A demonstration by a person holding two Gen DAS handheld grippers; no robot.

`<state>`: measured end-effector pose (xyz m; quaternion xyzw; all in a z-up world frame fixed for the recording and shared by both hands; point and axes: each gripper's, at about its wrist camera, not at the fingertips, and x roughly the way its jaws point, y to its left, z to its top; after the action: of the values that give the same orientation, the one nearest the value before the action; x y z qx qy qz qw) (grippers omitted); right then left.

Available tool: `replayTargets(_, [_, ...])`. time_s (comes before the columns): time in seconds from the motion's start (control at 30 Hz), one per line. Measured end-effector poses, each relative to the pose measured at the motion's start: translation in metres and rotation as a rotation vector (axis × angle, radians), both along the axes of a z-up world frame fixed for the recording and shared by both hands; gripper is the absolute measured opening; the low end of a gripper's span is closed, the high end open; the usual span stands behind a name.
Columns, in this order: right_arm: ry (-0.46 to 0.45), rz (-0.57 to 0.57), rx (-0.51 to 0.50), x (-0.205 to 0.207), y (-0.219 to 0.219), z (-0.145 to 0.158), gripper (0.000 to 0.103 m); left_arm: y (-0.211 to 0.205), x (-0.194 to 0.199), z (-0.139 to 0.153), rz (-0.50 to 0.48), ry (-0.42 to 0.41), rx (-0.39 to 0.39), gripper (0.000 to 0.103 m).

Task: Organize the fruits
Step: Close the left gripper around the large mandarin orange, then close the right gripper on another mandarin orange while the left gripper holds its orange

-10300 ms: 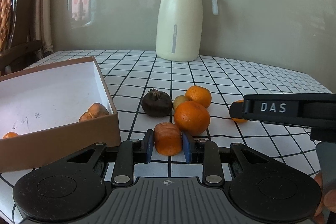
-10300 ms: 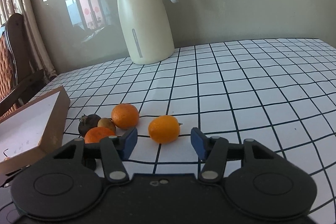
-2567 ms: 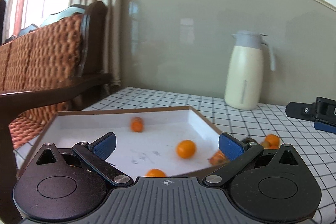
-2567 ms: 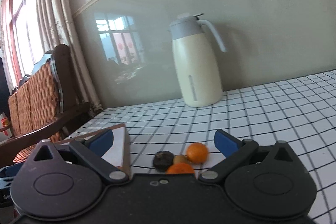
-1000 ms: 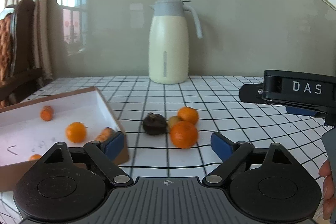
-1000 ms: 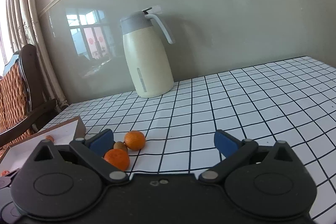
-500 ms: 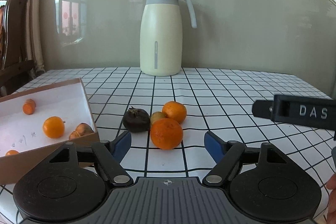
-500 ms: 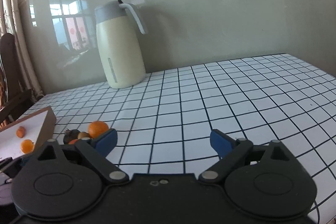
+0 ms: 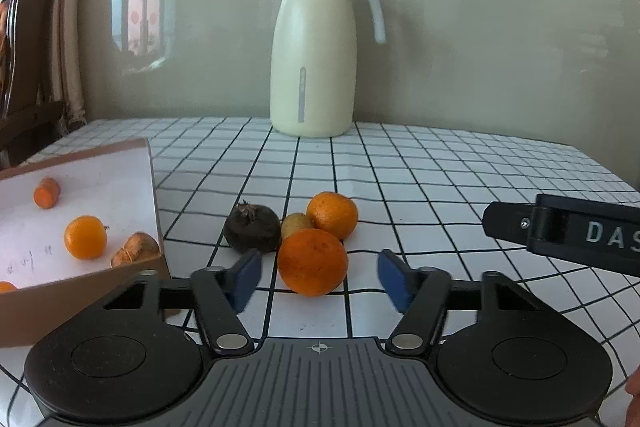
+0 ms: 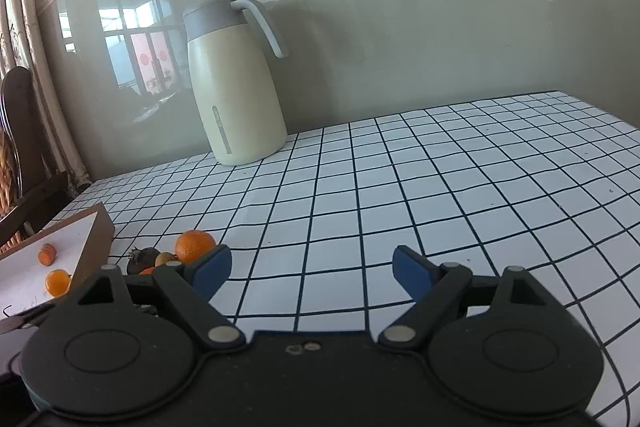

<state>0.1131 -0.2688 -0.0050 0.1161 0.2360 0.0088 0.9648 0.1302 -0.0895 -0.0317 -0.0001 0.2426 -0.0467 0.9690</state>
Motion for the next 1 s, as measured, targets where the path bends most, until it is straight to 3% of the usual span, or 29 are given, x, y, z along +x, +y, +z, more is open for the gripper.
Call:
replayTargets(0.33, [0.01,0.034,0.007,0.014,0.012,-0.003,0.081,0.003,0.011,-0.008,0.031,0.016,-0.004,0.042])
replayTargets(0.63, [0.034,0.071,0.014,0.037,0.028,-0.01,0.077,0.016,0.015,-0.01,0.078,0.013,-0.003,0.042])
replayTargets(1.0, [0.076,0.135,0.046,0.07,0.057,-0.02,0.061,0.024,0.018,-0.012,0.095,0.021,-0.004,0.042])
